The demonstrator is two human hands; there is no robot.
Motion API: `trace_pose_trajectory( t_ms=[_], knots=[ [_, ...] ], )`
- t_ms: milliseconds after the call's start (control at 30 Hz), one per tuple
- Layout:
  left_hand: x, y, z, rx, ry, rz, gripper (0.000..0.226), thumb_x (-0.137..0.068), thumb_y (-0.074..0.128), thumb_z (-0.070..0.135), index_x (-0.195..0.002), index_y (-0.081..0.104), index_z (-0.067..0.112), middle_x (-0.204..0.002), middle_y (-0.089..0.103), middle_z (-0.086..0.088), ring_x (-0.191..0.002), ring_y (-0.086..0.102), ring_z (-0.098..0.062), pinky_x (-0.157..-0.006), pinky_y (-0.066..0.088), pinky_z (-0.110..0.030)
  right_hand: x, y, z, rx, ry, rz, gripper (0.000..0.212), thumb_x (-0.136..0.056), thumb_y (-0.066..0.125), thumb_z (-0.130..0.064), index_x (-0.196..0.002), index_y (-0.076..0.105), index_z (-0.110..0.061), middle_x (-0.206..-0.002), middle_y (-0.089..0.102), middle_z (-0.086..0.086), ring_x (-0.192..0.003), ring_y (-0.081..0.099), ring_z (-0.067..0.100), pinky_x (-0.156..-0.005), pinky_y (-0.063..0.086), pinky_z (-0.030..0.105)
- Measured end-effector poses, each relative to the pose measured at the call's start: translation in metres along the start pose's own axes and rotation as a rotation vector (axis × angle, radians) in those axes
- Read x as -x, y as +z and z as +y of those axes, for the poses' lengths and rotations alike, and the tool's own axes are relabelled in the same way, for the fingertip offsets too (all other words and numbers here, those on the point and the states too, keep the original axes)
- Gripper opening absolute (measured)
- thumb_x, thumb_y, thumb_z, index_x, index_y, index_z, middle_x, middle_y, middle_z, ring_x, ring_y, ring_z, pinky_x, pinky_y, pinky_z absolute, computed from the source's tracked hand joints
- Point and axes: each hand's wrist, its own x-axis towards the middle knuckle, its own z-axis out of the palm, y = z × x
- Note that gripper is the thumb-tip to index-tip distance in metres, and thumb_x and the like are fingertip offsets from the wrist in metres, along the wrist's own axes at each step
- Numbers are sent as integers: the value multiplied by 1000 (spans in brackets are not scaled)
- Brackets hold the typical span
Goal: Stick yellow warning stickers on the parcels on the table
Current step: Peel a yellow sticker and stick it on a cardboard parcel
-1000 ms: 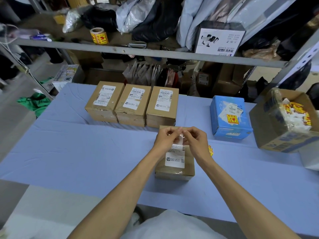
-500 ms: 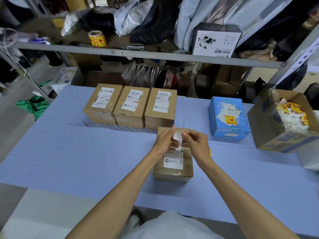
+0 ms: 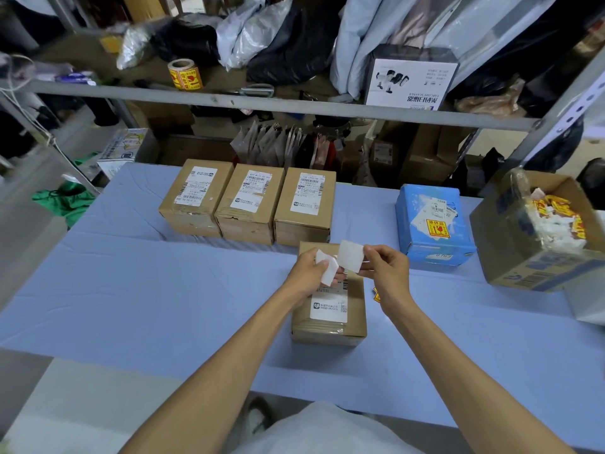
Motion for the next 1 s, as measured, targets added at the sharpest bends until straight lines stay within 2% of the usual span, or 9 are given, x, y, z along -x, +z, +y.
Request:
trace_pose_trajectory(
  t_ms=[133,200,300,400,600,733,833,933,1000],
  knots=[
    [1,1,4,55,-50,22,27,-96,27,-3,-104,52,4,-83,64,-11,-64,63,-18,-61,56,-28,1,0,1,4,6,26,17,-95,55,-15,-88,67,-6,-75,70,3,-59,69,10,-51,53,17],
    [-2,0,1,-18,-54,73,22,-91,34,-2,-95,54,8,-75,58,-5,-59,49,-15,-59,45,-28,2,0,1,-4,2,47,17,-95,55,-14,-87,67,-5,-74,69,4,-57,67,11,-51,53,18],
    [-4,-3,-1,-141,-41,105,23,-94,40,19,-72,46,16,-61,39,4,-56,32,-13,-56,27,-30,4,0,0,-7,0,54,17,-94,55,-14,-85,67,-6,-74,69,7,-61,66,15,-53,53,19],
    [-4,-5,-1,-165,-35,94,36,-98,34,29,-65,43,19,-55,33,6,-51,27,-12,-49,24,-26,6,2,0,-12,6,51,18,-94,56,-13,-80,67,-9,-74,69,7,-61,66,16,-49,50,16],
    [0,-1,0,-64,-107,53,29,-87,32,-2,-99,51,16,-69,59,-1,-50,39,-9,-47,31,-19,4,6,1,-12,29,43,19,-95,55,-11,-83,66,0,-76,68,11,-59,66,17,-50,53,18],
    [-1,2,1,-72,-93,81,32,-87,27,-5,-90,50,17,-81,58,0,-58,44,-9,-50,36,-19,2,7,3,8,36,46,19,-94,55,-12,-85,66,1,-77,67,12,-63,65,21,-52,55,20],
    [-3,1,1,-135,-80,223,34,-83,28,-5,-78,51,20,-75,57,1,-62,45,-11,-53,35,-23,1,7,6,46,26,66,18,-94,56,-15,-82,67,-7,-79,69,8,-68,67,21,-53,55,20],
    [-2,0,3,-216,-11,337,28,-86,42,11,-62,52,23,-62,52,5,-61,46,-14,-55,35,-26,1,7,8,86,15,92,19,-94,57,-18,-77,66,-14,-78,70,5,-70,69,22,-55,55,23],
    [-1,5,3,-255,87,259,23,-86,51,24,-64,57,24,-58,52,11,-58,48,-9,-56,36,-25,2,8,8,130,-13,106,20,-93,58,-18,-74,66,-16,-72,69,2,-69,68,22,-54,55,24]
  ],
)
